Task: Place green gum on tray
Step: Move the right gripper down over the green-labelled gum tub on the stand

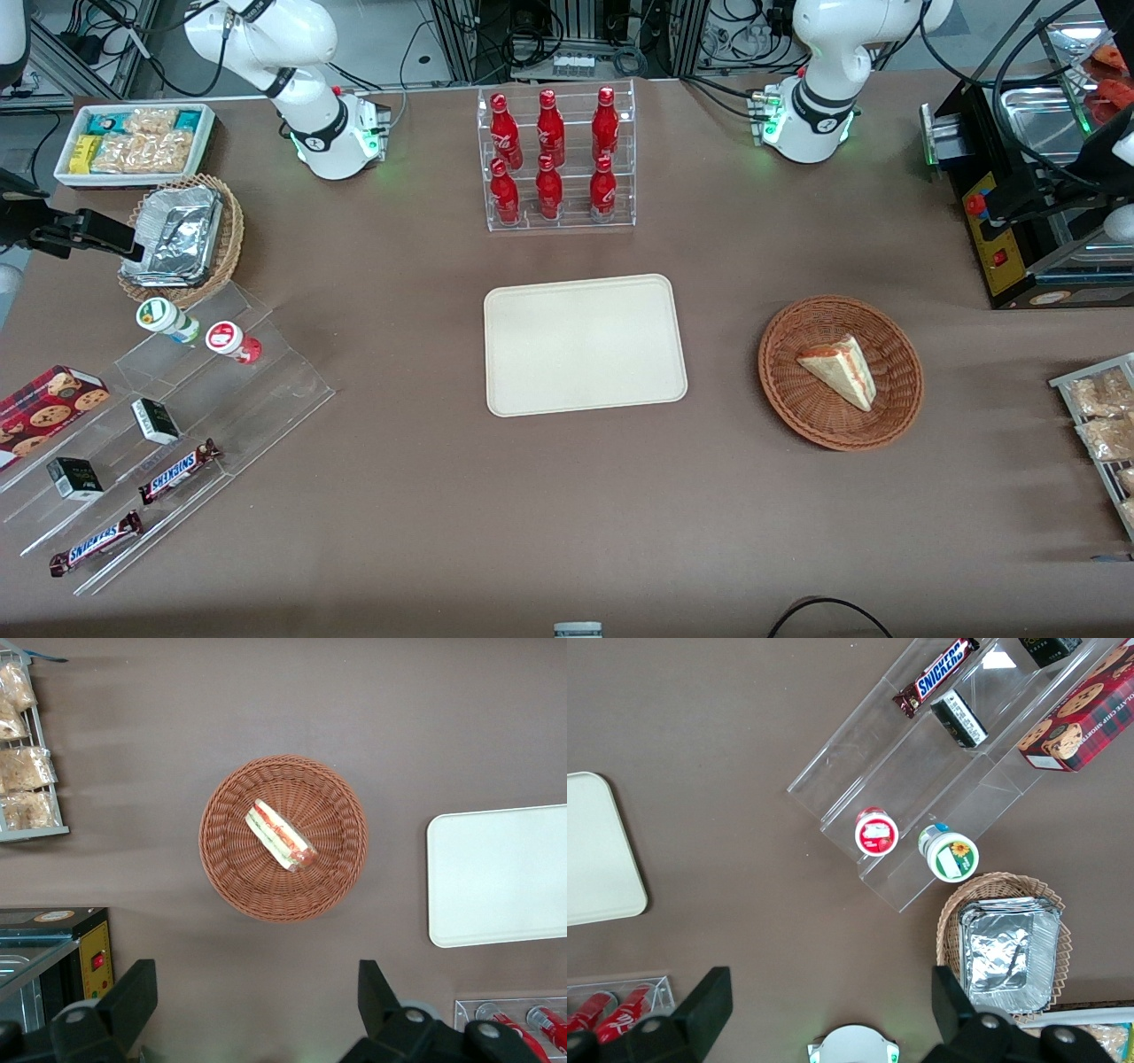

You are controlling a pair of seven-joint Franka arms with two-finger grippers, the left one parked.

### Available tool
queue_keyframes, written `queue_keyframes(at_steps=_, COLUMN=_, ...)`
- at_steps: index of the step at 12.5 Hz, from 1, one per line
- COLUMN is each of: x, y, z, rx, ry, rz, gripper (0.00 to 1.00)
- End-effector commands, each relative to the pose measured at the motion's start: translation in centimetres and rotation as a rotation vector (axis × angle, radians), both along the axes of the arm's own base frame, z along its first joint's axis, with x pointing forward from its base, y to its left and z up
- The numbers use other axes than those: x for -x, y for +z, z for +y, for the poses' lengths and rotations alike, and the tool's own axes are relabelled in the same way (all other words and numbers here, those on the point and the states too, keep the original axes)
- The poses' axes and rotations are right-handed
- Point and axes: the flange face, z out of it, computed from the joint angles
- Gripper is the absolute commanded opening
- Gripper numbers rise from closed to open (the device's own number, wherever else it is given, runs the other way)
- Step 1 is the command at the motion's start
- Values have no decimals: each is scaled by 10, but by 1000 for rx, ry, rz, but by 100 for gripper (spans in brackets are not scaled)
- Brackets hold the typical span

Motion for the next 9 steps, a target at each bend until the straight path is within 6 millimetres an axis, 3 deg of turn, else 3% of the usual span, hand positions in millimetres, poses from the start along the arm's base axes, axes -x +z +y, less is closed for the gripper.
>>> queue_keyframes(at_steps=1, x=-2, y=7, z=5, rx=23, ry=-14, rz=-12, gripper=100)
queue_keyframes(at_steps=3, x=-6, y=1, z=1, rx=17, ry=-6, rz=-12, gripper=100)
queue_keyframes(at_steps=5, x=-8, y=-23, z=-9, rx=-2, ry=71, rz=31, gripper=100)
queue_keyframes(at_steps=9, x=-5, y=-70, z=-49, rx=-27, ry=216, rz=8, gripper=99)
